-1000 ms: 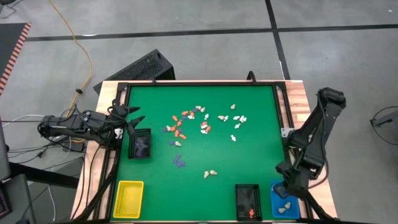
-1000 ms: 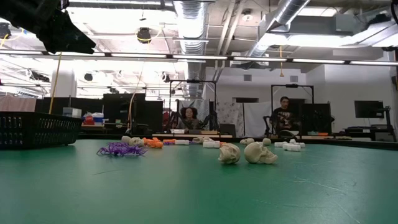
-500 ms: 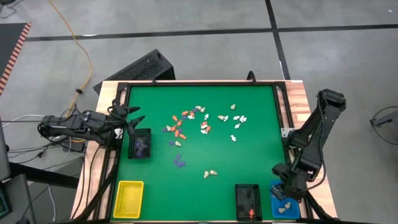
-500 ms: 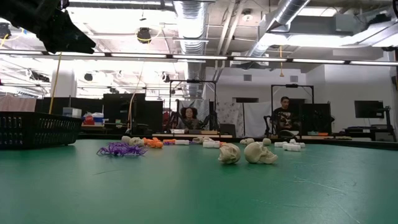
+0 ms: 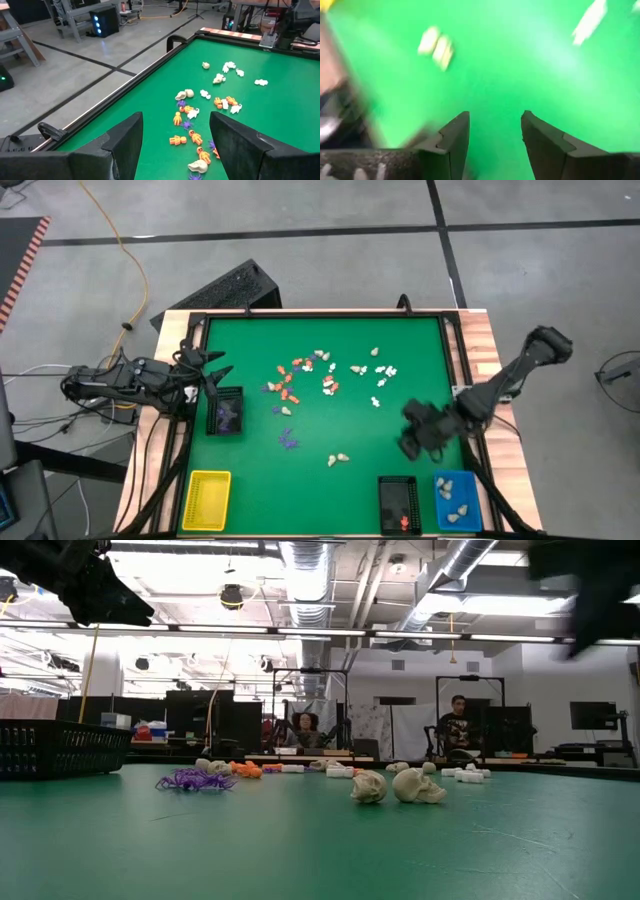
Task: Sort Halloween decoration
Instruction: Put the white skull toy into the blue basket
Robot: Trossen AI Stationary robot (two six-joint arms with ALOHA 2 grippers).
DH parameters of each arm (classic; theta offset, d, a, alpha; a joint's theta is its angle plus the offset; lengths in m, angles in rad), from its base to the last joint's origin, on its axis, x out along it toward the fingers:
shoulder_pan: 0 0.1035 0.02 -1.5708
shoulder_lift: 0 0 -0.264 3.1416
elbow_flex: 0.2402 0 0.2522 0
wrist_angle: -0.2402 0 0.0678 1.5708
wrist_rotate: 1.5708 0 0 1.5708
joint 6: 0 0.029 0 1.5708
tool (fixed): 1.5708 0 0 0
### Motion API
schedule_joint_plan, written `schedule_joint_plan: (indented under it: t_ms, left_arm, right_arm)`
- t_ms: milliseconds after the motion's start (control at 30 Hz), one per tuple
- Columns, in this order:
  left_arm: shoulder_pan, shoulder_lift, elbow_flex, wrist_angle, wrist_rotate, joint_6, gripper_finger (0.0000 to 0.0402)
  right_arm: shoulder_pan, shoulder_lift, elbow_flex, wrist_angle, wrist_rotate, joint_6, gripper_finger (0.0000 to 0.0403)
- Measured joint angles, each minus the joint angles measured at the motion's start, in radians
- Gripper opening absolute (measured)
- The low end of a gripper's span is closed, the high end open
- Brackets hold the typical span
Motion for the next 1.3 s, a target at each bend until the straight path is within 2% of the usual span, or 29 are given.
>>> schedule_joint_plan:
  t_ms: [167, 333, 467, 667, 933, 1300]
  left_arm:
    - [0.000, 0.000, 0.000, 0.000, 0.000, -0.001, 0.0221]
    - [0.000, 0.000, 0.000, 0.000, -0.001, -0.009, 0.0221]
    - [0.000, 0.000, 0.000, -0.001, -0.001, -0.010, 0.0221]
    - [0.000, 0.000, 0.000, -0.002, -0.001, -0.011, 0.0221]
    - [0.000, 0.000, 0.000, -0.002, -0.001, -0.012, 0.0221]
    - [0.000, 0.000, 0.000, -0.002, -0.001, -0.019, 0.0221]
  right_arm:
    - [-0.240, 0.003, 0.000, -0.007, 0.258, -0.188, 0.0196]
    - [-0.473, 0.077, 0.000, 0.022, 0.390, -0.228, 0.0196]
    - [-0.610, 0.183, 0.000, 0.178, 0.402, -0.295, 0.0196]
    - [-0.725, 0.371, 0.000, 0.386, 0.392, -0.317, 0.0196]
    - [-0.786, 0.576, 0.000, 0.424, 0.383, -0.153, 0.0196]
    - [-0.849, 0.675, 0.000, 0.582, 0.400, -0.101, 0.0196]
